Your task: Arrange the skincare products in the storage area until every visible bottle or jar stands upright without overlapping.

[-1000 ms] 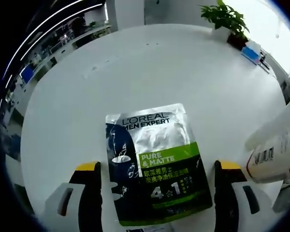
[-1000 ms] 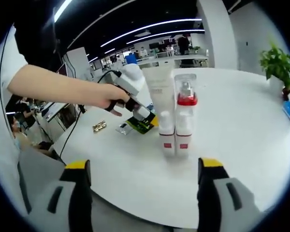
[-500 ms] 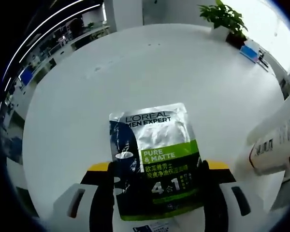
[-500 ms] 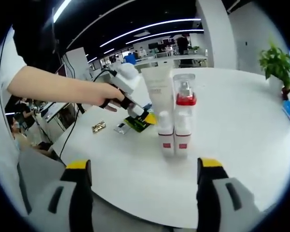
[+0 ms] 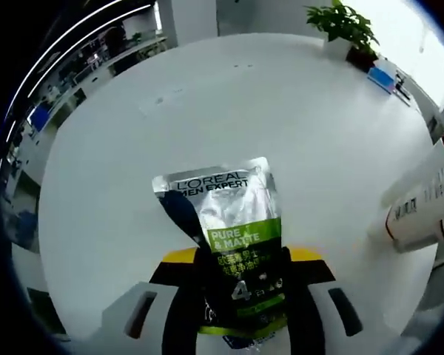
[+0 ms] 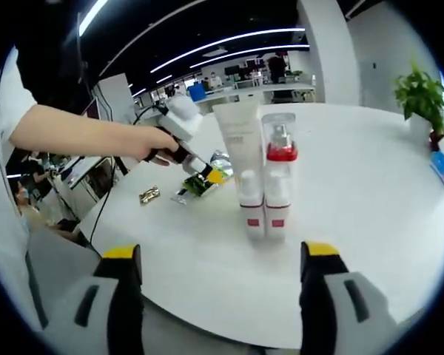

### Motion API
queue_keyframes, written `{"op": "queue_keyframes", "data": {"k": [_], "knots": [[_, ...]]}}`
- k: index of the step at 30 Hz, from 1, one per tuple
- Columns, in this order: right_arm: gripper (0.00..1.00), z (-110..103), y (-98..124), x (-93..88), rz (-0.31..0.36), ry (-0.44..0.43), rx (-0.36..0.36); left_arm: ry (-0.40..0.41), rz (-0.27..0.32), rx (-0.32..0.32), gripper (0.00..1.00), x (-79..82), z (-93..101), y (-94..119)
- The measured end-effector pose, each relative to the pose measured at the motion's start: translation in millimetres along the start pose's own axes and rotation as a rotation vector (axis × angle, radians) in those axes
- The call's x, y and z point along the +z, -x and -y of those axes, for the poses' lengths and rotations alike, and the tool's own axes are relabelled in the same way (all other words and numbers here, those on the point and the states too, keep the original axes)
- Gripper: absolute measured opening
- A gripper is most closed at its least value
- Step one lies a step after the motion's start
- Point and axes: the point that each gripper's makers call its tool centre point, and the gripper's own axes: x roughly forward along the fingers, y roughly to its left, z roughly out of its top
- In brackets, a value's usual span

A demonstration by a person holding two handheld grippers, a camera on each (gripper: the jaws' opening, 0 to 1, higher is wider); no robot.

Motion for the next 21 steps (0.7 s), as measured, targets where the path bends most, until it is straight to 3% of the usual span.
{"op": "queue_keyframes", "data": {"k": [5,7,13,21], "knots": [[0.88,0.3,-0.2,-0.4,-0.002,-0.001,-0.002,-0.012,0.005,0.004,0.37,-0.1,0.3,1.7],[0.88,0.8,-0.3,-0.9,-0.003,-0.003,-0.003,-0.057,0.005,0.021,0.35,0.2,-1.2,1.4],[0.88,1.6,0.3,-0.2,0.0,-0.006,-0.006,-0.123,0.003,0.029,0.17,-0.5,-10.0,2.0],[0.88,1.1,0.4,0.3,0.002,-0.002,-0.006,-0.104,-0.002,0.027,0.15,-6.9,-20.9,5.6]]}}
